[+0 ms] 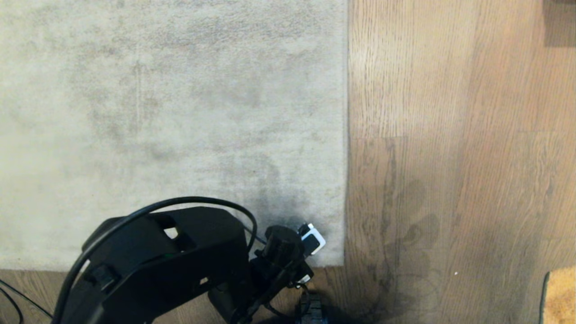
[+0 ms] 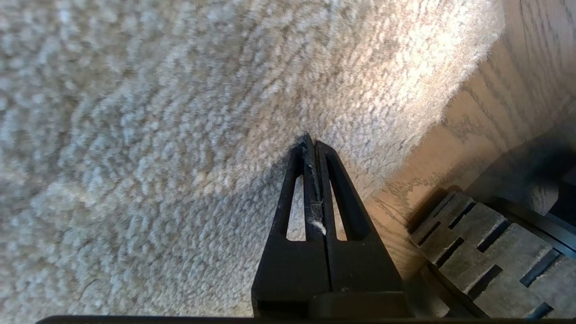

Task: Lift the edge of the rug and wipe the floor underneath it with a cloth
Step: Lay down the carpet

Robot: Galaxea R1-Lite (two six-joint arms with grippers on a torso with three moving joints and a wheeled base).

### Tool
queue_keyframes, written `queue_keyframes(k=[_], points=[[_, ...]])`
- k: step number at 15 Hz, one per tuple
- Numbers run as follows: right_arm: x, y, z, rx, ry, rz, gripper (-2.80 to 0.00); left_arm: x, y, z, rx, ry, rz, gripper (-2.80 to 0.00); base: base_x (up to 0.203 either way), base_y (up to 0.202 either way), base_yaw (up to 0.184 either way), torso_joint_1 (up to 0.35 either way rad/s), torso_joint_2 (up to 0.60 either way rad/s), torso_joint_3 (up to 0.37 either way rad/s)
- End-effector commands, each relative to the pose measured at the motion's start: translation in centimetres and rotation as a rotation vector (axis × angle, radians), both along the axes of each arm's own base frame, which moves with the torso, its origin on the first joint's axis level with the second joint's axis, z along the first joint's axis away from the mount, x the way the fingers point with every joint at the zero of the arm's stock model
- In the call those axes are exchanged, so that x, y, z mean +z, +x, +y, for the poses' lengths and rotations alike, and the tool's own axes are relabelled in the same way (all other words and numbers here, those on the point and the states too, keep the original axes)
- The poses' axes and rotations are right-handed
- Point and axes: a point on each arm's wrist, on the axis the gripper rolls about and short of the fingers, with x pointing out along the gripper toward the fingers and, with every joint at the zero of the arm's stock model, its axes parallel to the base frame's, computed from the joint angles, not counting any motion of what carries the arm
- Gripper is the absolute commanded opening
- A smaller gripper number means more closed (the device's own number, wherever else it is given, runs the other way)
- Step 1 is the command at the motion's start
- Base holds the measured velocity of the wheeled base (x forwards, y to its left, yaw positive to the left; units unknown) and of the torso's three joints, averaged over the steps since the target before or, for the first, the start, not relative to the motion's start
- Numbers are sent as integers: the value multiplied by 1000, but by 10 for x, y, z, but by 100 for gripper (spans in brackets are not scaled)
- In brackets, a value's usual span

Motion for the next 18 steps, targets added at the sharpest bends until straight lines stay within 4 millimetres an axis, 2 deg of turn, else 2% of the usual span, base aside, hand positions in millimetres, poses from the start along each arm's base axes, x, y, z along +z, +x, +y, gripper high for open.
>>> queue_keyframes(k=[1,6,8,13,16,18], points=[[0,0,0,1,-1,1,-280,-6,1,1,-10,17,-11,-280,0,0,0,0,0,0],[0,0,0,1,-1,1,-280,-6,2,2,-10,19,-17,-280,0,0,0,0,0,0],[0,0,0,1,-1,1,-280,0,2,1,-12,9,-30,-280,0,0,0,0,0,0],[0,0,0,1,-1,1,-280,51,-4,7,-26,-35,-116,-280,0,0,0,0,0,0],[0,0,0,1,-1,1,-280,90,-22,25,-22,-69,-158,-280,0,0,0,0,0,0],[0,0,0,0,-2,1,-280,120,-42,44,-21,-101,-191,-280,0,0,0,0,0,0]])
